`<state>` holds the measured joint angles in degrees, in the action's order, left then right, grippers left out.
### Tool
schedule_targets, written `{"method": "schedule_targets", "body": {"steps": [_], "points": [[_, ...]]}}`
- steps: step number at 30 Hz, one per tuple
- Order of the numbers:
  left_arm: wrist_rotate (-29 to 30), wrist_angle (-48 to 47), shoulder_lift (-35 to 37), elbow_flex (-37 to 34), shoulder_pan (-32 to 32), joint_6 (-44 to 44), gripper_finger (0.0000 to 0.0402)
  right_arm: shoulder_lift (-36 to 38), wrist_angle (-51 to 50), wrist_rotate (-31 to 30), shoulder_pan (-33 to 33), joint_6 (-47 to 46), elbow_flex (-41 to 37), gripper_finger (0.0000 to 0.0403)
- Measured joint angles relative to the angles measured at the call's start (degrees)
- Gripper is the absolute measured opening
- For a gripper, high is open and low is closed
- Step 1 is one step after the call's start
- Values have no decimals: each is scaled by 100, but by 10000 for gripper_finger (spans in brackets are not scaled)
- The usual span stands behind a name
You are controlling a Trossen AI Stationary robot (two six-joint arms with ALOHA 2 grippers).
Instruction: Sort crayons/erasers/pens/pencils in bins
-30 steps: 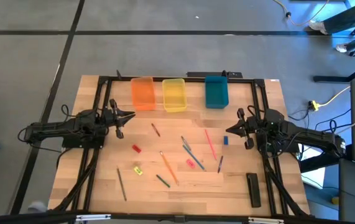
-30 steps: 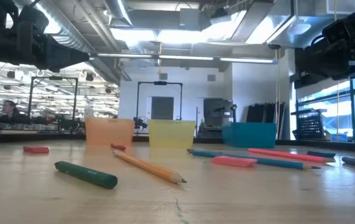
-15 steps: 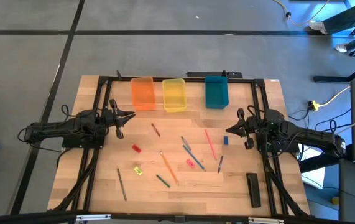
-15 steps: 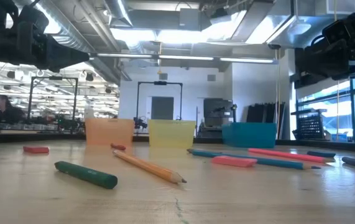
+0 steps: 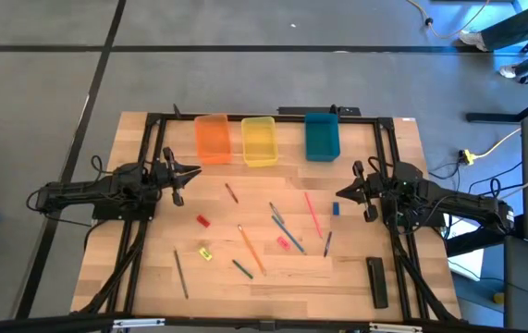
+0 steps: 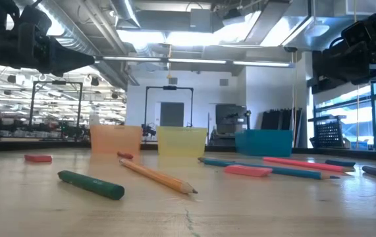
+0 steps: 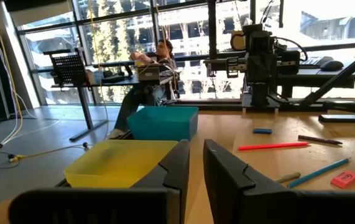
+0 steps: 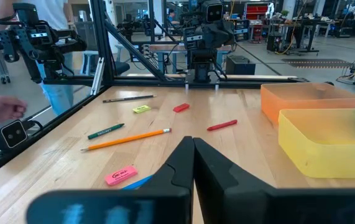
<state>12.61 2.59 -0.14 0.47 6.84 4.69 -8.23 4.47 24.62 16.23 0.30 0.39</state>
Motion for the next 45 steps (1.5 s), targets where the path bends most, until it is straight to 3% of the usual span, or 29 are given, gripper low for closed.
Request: {"method": "schedule_targets", "body": {"steps": [15,18,26,31,38,45], "points": [[-1,0,0,2,0,0,41,0,0,0,-1,-18,1,12],[-1,2,0,2,-1,0,41,1,0,-9,-1,-394,0,12],[1,0,0,2,0,0,41,-2,-65,-1014,0,-13,1,12],[-1,0,0,2,1,2,41,-2,-48,-1060,0,295,0,12],[-1,2,0,2,-1,1,41,-2,-46,-1058,-2,-154,-1,12],[1,2,0,0,-1,0,41,0,94,-1066,0,17,1,12]]}}
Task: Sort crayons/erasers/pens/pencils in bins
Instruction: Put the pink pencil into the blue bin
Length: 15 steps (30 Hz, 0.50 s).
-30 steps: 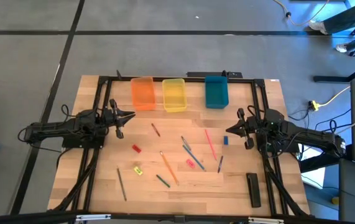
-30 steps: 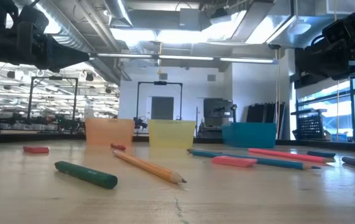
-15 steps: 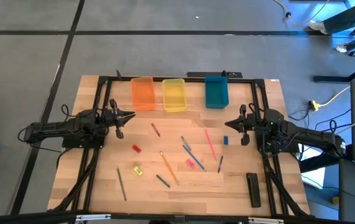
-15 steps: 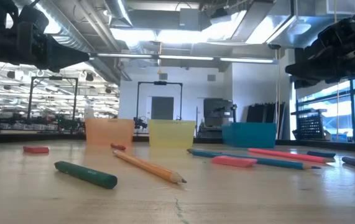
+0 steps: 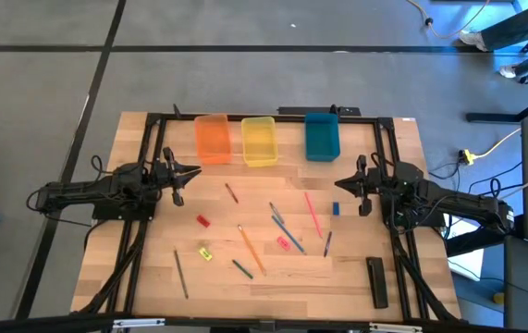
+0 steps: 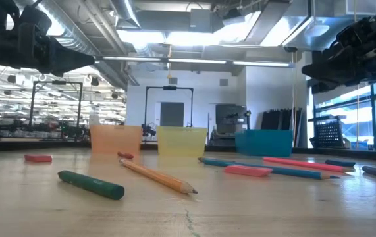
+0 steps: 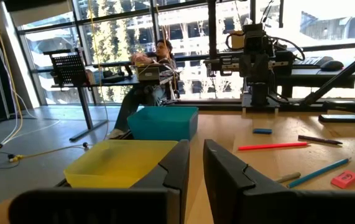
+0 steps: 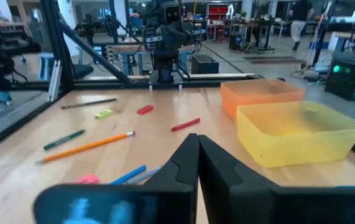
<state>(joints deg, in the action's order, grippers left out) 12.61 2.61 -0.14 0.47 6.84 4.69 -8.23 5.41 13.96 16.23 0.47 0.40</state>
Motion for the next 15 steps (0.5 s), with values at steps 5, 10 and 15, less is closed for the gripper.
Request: {"method": "schedule_targets", "body": {"steps": [5,10,15], "points": [[1,-1,0,0,0,1,41,-7,-227,-15,-1,722,-1,12],[-1,0,0,0,1,0,41,-85,-259,-337,0,896,-1,12],[0,-1,0,0,0,0,41,-207,-354,-879,0,907,-1,12]]}}
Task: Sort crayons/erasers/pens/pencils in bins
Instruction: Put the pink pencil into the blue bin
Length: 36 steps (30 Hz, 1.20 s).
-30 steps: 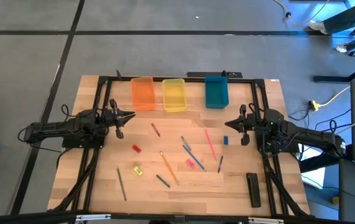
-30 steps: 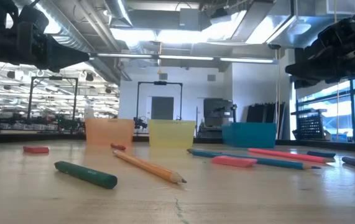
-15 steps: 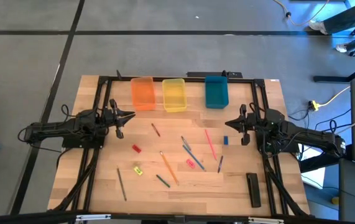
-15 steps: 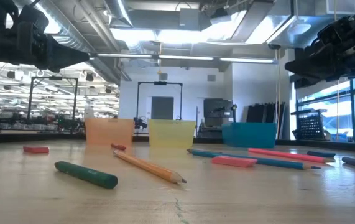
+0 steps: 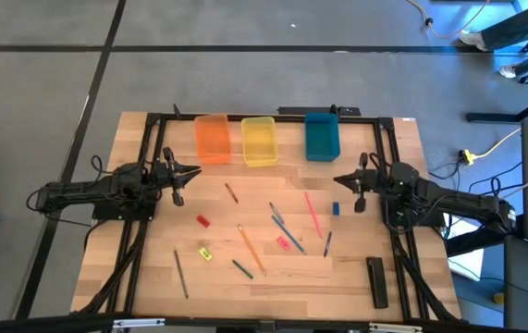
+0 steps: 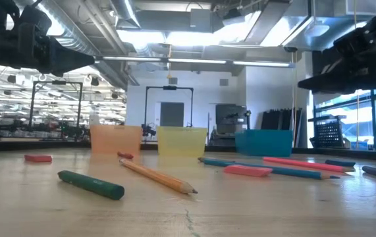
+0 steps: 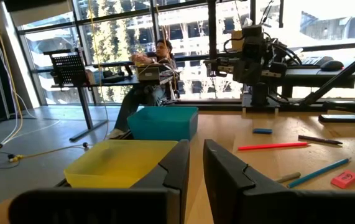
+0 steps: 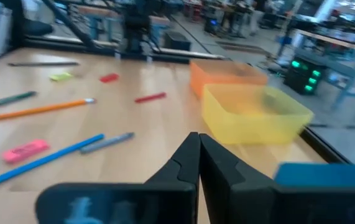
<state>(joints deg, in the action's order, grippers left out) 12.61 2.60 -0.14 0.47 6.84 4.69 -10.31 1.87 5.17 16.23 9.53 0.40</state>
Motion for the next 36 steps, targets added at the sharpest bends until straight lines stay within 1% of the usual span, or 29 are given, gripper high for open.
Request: {"method": "schedule_targets", "body": {"steps": [3,6,10,12,19,25,29,32,34,36], "points": [[-1,1,0,0,1,0,41,-150,-48,-250,0,79,-1,12],[-1,-1,0,2,0,2,41,-330,-50,-271,-1,286,0,12],[19,1,0,1,-1,0,41,-507,-50,-251,-2,312,-1,12],[88,9,0,2,1,2,41,-562,-24,-137,0,309,1,12],[165,21,0,1,-1,1,41,-597,135,703,0,587,1,12],[169,21,0,0,0,1,41,-594,457,753,-2,594,-1,12],[169,21,0,0,1,0,41,-594,728,1095,-1,587,0,12],[177,22,0,1,0,1,41,-594,711,1297,-2,578,1,12],[260,32,0,2,-1,42,41,-594,693,1298,-2,556,0,12],[481,60,0,2,1,253,41,-594,718,1302,-2,570,-1,12]]}}
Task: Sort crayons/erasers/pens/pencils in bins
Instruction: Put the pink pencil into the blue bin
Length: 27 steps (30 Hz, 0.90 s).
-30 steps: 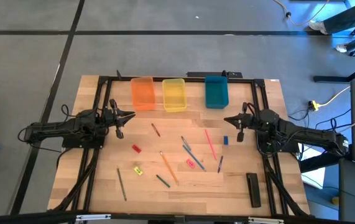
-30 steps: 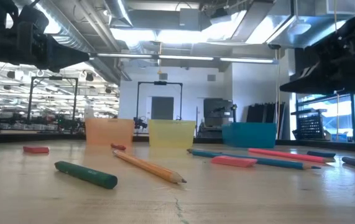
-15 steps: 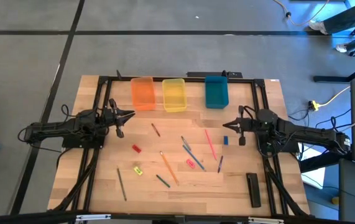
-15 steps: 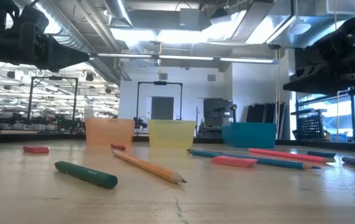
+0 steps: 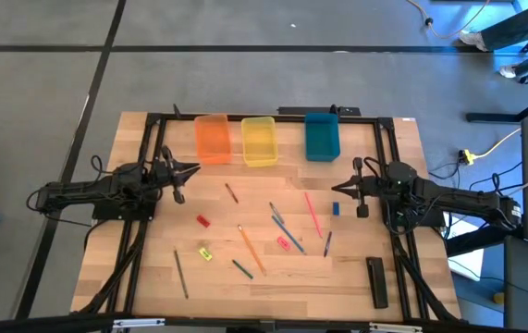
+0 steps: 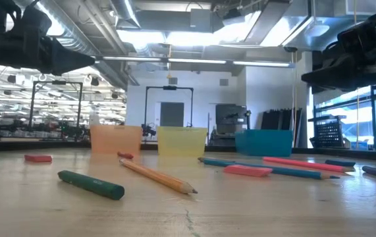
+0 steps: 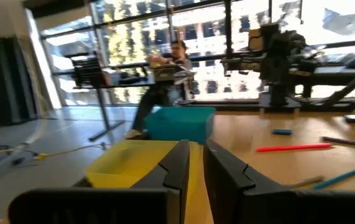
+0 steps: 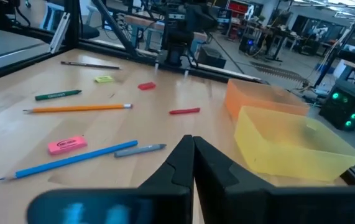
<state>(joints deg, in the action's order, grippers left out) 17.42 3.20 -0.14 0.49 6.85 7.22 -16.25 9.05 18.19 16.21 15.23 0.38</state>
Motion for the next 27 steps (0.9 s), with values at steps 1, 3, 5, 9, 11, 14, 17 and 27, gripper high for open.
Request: {"method": "schedule_targets", "body": {"steps": [1,3,5,9,11,14,17,27], "points": [[144,13,0,0,-2,112,41,0,34,0,0,9,0,12],[431,40,0,0,1,227,41,0,130,-1,0,16,0,12],[600,50,0,0,1,230,41,0,232,5,0,19,1,12],[604,51,0,1,-2,236,41,0,277,48,0,26,1,12],[602,51,0,1,-2,236,41,0,277,56,0,26,2,12],[599,51,0,1,-2,236,41,0,277,59,0,25,1,12],[596,51,0,0,-2,238,41,0,283,164,0,25,2,12],[587,51,0,-1,-2,238,41,0,368,443,2,144,1,12]]}}
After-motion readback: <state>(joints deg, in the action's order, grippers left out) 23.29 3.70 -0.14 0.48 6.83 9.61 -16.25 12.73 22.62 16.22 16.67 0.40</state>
